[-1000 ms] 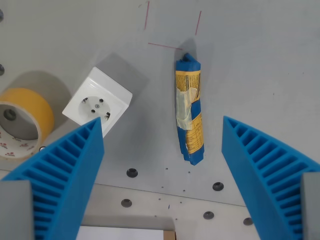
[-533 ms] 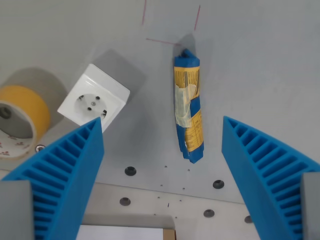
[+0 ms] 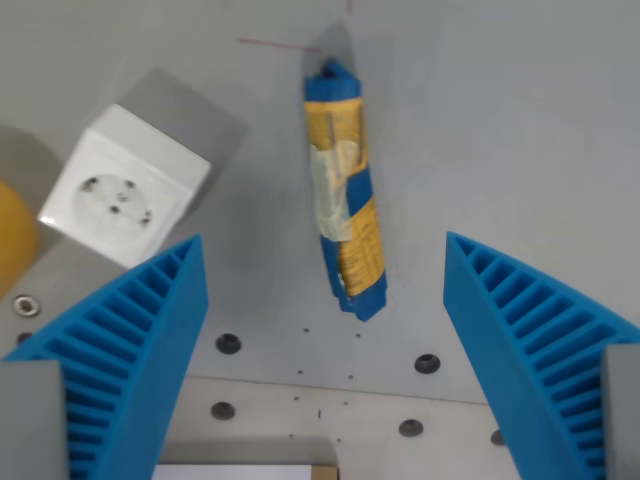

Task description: Pick up the blue bag

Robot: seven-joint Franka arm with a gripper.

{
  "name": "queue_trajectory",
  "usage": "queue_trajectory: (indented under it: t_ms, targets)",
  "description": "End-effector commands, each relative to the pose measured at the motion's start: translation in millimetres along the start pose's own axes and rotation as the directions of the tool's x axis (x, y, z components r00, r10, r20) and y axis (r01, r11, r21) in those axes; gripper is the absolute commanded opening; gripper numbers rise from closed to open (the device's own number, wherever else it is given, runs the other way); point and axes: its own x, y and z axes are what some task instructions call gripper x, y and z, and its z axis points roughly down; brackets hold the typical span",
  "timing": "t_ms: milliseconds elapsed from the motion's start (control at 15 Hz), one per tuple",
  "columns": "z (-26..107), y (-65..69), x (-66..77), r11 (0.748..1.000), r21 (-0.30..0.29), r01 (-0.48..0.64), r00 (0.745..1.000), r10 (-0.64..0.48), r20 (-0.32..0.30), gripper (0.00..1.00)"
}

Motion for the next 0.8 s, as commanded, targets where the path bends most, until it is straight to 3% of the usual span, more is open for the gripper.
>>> queue_trajectory:
  t_ms: [67, 467, 800]
  targets:
    - [16.1, 14.3, -22.0, 0.997, 0.005, -0.077, 0.988, 0.077, -0.133, 1.00]
    - [47.9, 31.5, -34.7, 0.998, 0.001, -0.055, 0.991, 0.054, -0.123, 1.00]
    - [72.5, 33.4, -28.3, 0.999, 0.001, -0.036, 0.995, 0.036, -0.089, 1.00]
